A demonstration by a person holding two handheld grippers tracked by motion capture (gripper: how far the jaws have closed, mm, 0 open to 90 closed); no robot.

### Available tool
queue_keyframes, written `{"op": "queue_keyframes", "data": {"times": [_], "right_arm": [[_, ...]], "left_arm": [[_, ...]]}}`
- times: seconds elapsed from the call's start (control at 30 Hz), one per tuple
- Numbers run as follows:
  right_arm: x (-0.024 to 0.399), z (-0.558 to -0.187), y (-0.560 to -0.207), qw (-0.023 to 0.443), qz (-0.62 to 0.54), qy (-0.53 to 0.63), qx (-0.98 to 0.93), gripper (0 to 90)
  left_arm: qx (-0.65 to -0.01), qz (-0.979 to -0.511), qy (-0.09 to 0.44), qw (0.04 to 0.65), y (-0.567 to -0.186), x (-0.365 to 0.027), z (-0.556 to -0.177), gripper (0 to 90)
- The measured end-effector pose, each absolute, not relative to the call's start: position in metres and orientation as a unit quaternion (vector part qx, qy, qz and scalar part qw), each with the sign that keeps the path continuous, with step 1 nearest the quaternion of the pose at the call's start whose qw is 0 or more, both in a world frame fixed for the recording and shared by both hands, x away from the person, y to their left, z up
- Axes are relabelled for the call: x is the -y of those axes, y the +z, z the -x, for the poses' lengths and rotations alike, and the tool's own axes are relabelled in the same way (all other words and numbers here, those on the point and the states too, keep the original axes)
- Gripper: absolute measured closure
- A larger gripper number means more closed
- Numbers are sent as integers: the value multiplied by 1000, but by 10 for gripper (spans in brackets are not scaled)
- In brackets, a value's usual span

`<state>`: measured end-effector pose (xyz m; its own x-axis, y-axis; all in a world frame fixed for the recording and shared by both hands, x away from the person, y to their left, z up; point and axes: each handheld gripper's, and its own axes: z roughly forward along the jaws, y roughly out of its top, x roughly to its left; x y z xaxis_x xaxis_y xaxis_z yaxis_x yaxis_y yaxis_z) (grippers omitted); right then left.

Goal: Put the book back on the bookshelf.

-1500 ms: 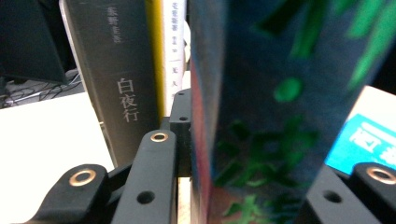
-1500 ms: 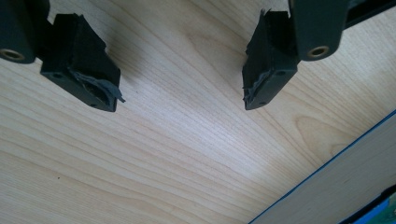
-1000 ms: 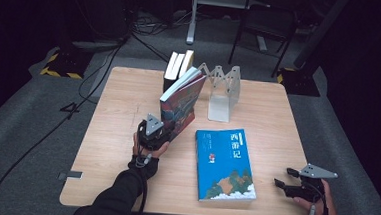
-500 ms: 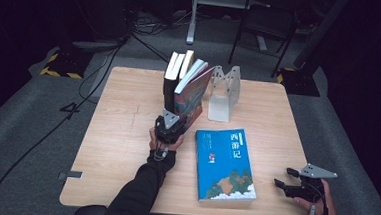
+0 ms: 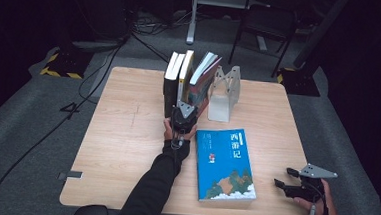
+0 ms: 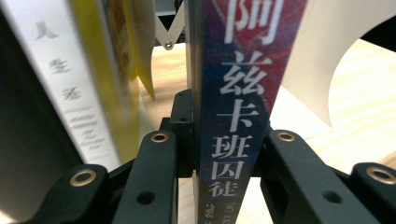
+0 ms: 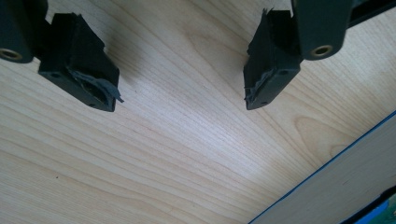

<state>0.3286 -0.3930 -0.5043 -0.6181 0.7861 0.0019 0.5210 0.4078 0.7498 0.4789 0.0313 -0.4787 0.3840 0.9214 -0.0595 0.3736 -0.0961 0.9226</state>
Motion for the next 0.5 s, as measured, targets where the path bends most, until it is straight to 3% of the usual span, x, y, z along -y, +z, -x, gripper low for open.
{"op": "queue_keyframes", "data": {"times": [0.5], "right_arm": [[393,-329,-504,178,-399,370,-820,262]], "left_arm": [[-478,-696,292,450,-473,-22,-504,724]]}}
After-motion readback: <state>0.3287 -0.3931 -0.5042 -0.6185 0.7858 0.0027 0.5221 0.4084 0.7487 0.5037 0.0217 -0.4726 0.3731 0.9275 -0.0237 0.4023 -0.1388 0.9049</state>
